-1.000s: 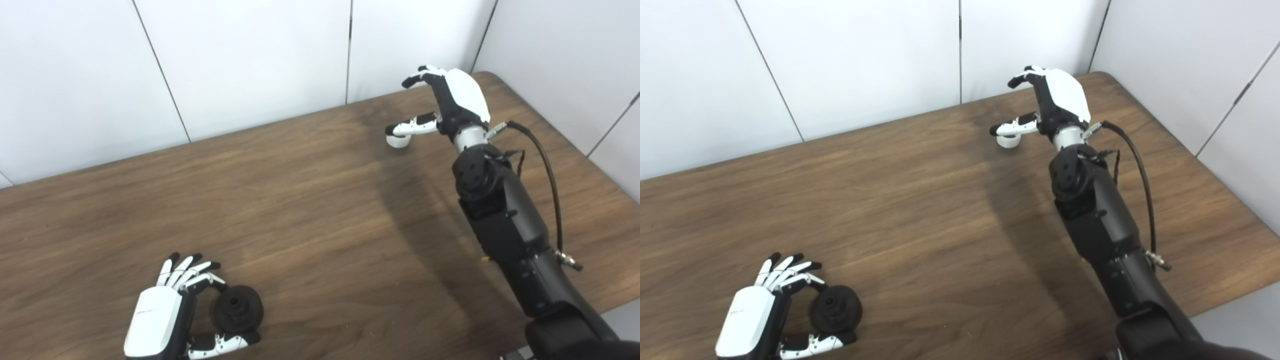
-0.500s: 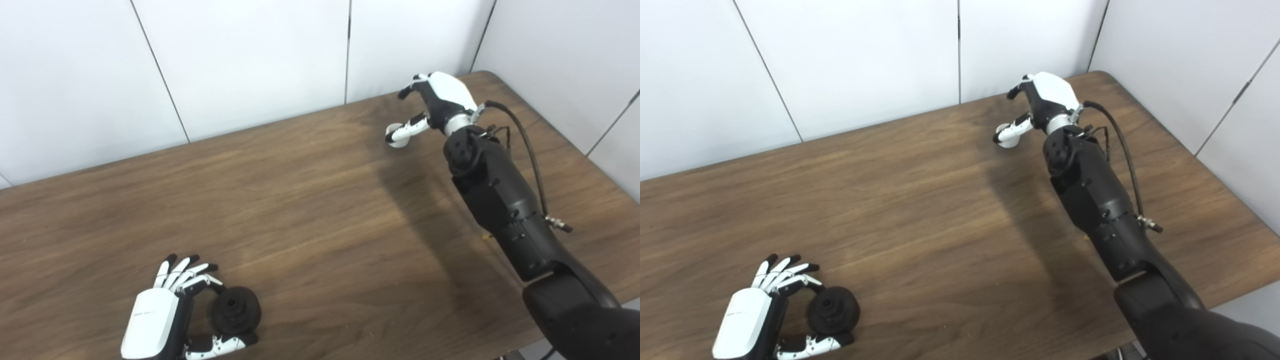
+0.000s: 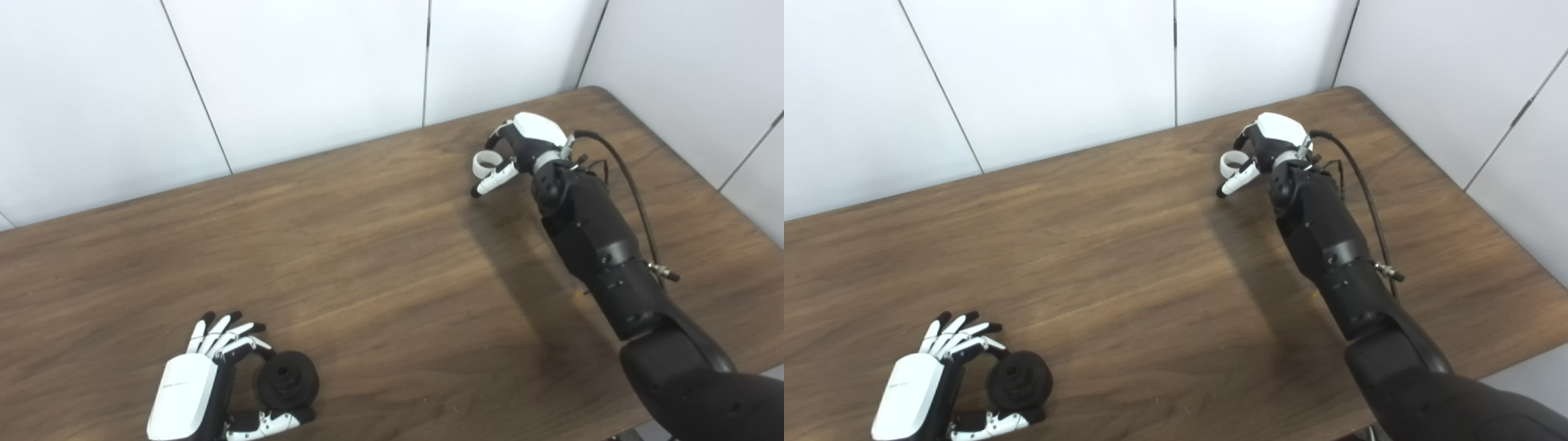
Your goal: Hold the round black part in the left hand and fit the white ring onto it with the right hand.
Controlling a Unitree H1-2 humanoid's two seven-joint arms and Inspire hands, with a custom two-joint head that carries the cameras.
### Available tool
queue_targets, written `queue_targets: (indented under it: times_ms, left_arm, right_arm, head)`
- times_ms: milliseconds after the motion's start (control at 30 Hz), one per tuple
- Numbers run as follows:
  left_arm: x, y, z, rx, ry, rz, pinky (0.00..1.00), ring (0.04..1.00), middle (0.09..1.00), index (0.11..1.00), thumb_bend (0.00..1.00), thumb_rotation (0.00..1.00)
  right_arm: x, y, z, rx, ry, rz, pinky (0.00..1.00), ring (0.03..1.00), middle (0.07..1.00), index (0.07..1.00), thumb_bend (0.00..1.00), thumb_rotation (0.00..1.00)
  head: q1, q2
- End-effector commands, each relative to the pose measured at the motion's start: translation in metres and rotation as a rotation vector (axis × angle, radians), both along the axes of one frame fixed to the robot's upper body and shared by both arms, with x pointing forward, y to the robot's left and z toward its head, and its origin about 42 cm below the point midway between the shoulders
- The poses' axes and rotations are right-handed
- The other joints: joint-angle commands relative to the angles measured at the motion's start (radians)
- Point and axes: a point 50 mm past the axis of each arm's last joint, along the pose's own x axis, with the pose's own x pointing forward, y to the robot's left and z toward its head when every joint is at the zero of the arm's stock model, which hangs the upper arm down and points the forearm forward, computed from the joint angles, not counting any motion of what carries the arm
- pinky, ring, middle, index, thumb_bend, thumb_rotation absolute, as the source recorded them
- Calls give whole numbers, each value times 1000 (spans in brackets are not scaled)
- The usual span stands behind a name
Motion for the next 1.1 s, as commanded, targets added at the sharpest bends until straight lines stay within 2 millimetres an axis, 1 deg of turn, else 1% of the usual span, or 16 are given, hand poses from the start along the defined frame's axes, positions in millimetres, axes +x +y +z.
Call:
queue_targets:
  times_ms: [0,133,333,567,867,1067]
  left_arm:
    - [-4,4,-1,17,8,17,1000,902,784,485,524,56]
    - [-4,4,-1,21,8,17,1000,900,783,485,523,56]
    - [-3,3,-2,18,6,14,1000,897,782,485,524,55]
    - [-4,0,-2,21,6,12,1000,903,785,485,523,56]
    - [-4,-1,-1,11,1,10,1000,898,782,485,523,55]
    - [-5,-3,0,11,6,14,1000,899,783,485,523,56]
  right_arm:
    - [11,-4,32,-34,-85,-13,1000,1000,937,733,881,299]
    - [13,-9,31,-37,-76,-24,1000,1000,935,726,875,290]
    - [16,-11,35,-50,-84,-20,1000,1000,936,714,853,295]
    - [22,-11,41,-66,-91,-15,1000,1000,928,692,857,297]
    - [30,-7,51,-84,-43,5,1000,998,923,687,836,305]
    - [34,-4,54,-95,-21,11,1000,990,911,670,840,281]
  head:
    - [2,1]
    - [2,0]
    - [6,-1]
    - [13,-1]
    - [20,5]
    - [26,9]
